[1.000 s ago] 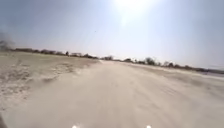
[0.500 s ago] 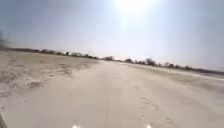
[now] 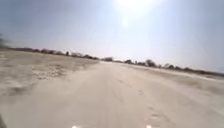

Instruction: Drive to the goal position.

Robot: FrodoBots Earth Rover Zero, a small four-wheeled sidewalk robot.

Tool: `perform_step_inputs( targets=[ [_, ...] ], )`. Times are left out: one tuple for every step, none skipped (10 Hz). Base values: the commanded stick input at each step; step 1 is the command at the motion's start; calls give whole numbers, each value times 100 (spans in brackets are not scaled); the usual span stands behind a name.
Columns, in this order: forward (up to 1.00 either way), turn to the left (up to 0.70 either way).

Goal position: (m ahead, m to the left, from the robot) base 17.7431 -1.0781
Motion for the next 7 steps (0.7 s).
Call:
perform_step_inputs(
  targets=[
    [70, 0],
    [70, 0],
    [70, 0],
    [70, 0],
    [70, 0],
    [70, 0],
    [70, 0]
  ],
)
